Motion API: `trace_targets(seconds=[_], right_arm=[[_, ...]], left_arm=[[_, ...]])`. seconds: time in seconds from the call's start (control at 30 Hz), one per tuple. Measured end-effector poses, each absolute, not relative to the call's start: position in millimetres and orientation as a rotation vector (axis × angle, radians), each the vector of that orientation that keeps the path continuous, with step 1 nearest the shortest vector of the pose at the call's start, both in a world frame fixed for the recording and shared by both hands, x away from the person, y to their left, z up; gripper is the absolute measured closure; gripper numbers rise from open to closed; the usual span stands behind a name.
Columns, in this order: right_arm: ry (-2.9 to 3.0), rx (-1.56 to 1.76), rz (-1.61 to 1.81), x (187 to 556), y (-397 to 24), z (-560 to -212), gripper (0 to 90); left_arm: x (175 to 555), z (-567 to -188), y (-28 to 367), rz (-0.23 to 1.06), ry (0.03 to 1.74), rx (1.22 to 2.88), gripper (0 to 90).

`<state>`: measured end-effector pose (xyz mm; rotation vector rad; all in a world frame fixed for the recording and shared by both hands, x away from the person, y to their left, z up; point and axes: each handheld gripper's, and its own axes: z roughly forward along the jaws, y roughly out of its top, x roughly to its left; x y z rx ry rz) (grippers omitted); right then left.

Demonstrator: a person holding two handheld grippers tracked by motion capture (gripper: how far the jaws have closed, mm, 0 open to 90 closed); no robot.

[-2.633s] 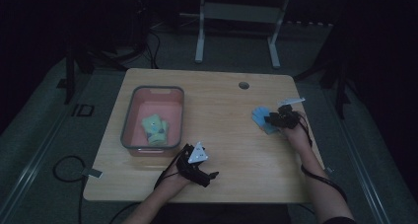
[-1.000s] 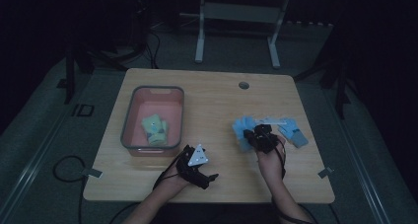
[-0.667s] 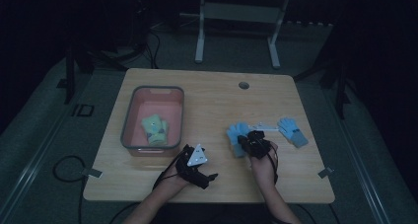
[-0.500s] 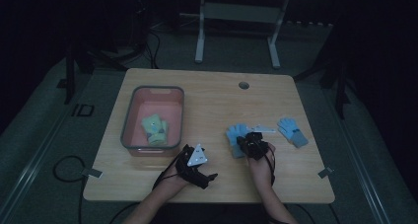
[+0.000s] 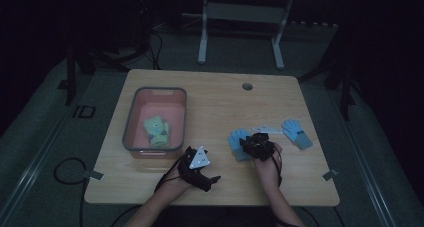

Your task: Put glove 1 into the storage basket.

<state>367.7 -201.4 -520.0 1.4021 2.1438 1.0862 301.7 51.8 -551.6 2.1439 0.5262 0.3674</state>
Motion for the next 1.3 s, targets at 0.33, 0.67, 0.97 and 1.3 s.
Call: trace_targets(seconds=[0.33,0.67,0.97,1.3], right_arm=[[2.214,1.150,1.117,382.7,-274.8,-485.5,66.1],[2.227,1.161,1.042,398.6,-354.3,-489.0,70.5],[2.234,1.184,0.958,421.4,-403.7,-494.8,66.7],[2.266,1.236,0.946,437.5,-415.8,-523.0,61.8]], left_arm=[[300.8,-552.3,52.5,0.355,0.511,2.139,1.7],[300.3,-552.1,52.5,0.352,0.508,2.139,1.7],[300.4,-552.3,52.5,0.369,0.496,2.156,1.7],[300.0,-553.5,52.5,0.354,0.510,2.139,1.7]])
